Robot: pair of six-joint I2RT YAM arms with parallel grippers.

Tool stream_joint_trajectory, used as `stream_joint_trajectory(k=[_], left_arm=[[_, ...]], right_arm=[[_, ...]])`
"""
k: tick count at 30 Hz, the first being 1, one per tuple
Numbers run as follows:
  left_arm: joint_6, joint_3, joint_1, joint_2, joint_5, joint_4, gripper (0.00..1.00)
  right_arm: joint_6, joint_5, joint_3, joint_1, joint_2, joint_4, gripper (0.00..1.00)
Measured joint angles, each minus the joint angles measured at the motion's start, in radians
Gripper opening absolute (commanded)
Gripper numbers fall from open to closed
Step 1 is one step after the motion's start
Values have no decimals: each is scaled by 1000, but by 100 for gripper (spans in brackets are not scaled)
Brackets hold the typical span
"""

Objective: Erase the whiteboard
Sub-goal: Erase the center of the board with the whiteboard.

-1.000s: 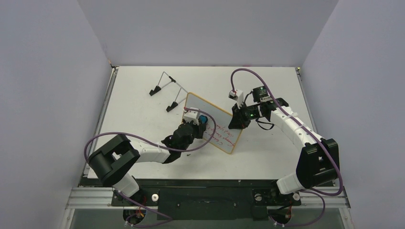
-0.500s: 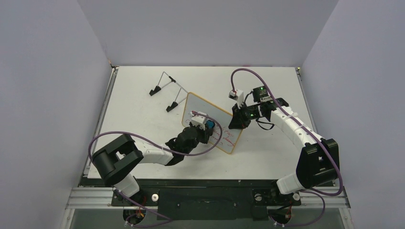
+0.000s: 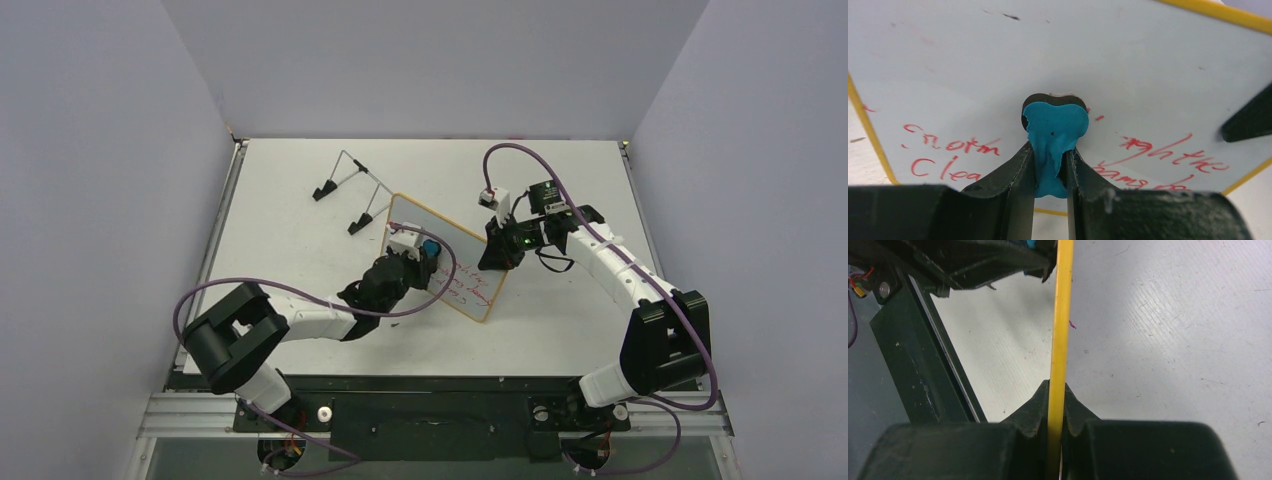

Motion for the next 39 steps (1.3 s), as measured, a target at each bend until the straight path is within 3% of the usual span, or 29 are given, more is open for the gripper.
stream_joint_trajectory(k=[9, 24, 28, 34, 39], left_arm=[[5, 50, 19, 14, -6, -39, 0], [5, 108, -97, 100, -32, -17, 0], [-26, 32, -28, 39, 21, -8, 0], [-23, -123, 215, -207, 126, -65, 0], [24, -196, 275, -356, 300, -71, 0]], right_arm=[[11, 8, 0, -5, 0, -2, 0], [19, 18, 1, -24, 0, 0, 0], [13, 9, 1, -16, 0, 0, 0], [-2, -10, 1, 29, 0, -32, 0], [-4, -14, 1, 48, 1, -38, 0]])
